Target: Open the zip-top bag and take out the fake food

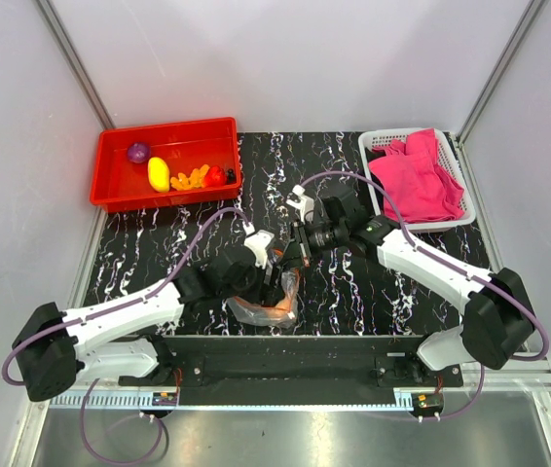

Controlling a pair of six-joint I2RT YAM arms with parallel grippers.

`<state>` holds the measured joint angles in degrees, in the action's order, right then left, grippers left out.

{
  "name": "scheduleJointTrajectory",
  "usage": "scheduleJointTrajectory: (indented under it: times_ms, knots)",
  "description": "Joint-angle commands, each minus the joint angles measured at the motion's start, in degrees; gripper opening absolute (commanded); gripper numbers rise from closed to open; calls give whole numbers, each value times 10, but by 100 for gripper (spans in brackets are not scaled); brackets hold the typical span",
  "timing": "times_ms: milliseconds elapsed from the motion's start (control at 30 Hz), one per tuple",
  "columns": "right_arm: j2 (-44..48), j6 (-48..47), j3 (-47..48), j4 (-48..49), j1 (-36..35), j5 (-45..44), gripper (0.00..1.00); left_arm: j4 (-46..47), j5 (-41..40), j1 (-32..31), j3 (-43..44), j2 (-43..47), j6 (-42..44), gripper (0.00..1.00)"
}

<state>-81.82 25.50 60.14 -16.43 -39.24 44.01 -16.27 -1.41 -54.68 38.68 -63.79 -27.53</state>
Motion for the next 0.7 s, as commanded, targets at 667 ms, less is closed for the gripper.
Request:
scheduleJointTrajectory:
  times_ms: [667]
  knots:
    - [22, 27, -9, 9, 15, -35, 0, 56, 60, -26, 3, -101, -43, 77]
